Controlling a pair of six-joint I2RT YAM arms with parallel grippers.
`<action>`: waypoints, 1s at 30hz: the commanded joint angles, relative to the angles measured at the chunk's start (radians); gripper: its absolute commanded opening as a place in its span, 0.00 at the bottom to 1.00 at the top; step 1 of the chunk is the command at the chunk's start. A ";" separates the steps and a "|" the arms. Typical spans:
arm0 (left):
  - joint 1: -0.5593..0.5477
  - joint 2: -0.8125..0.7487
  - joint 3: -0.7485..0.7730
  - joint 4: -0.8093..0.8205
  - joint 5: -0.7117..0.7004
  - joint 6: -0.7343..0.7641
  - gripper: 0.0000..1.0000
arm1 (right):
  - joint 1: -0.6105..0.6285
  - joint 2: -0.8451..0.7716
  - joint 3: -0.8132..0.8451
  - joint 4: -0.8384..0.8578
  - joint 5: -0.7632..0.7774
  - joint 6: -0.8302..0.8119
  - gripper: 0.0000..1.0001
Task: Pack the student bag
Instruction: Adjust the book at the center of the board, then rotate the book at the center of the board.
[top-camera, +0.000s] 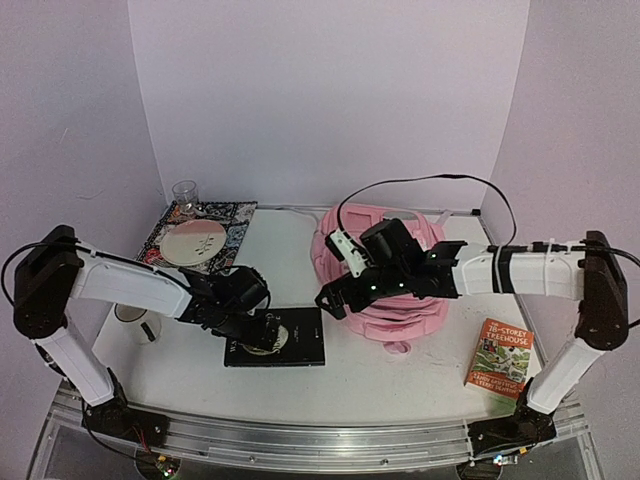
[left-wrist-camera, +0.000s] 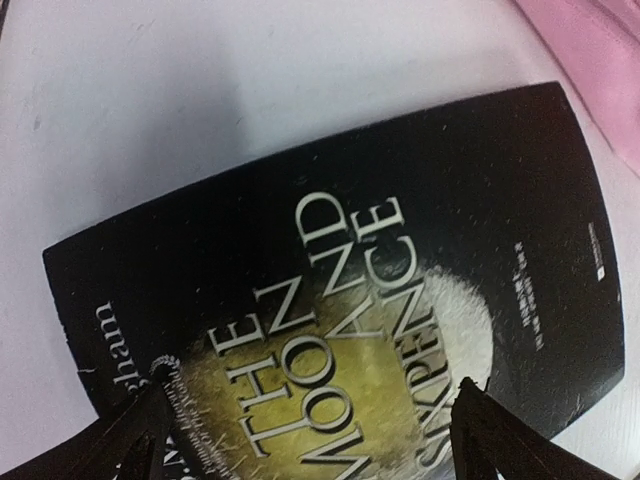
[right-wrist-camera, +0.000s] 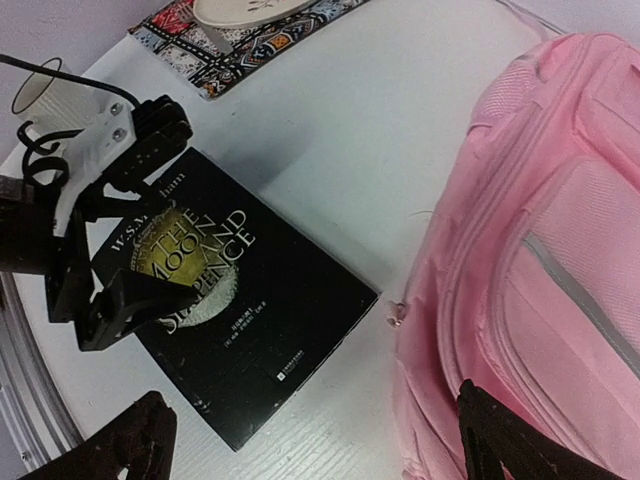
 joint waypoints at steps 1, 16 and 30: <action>0.015 -0.170 -0.022 -0.160 0.025 -0.131 1.00 | 0.006 0.117 0.124 0.008 -0.065 -0.069 0.98; 0.032 -0.284 -0.178 -0.180 0.296 -0.461 0.93 | -0.007 0.484 0.440 -0.075 -0.201 -0.170 0.98; 0.050 -0.200 -0.224 0.014 0.400 -0.470 0.79 | -0.015 0.624 0.483 -0.131 -0.249 -0.159 0.98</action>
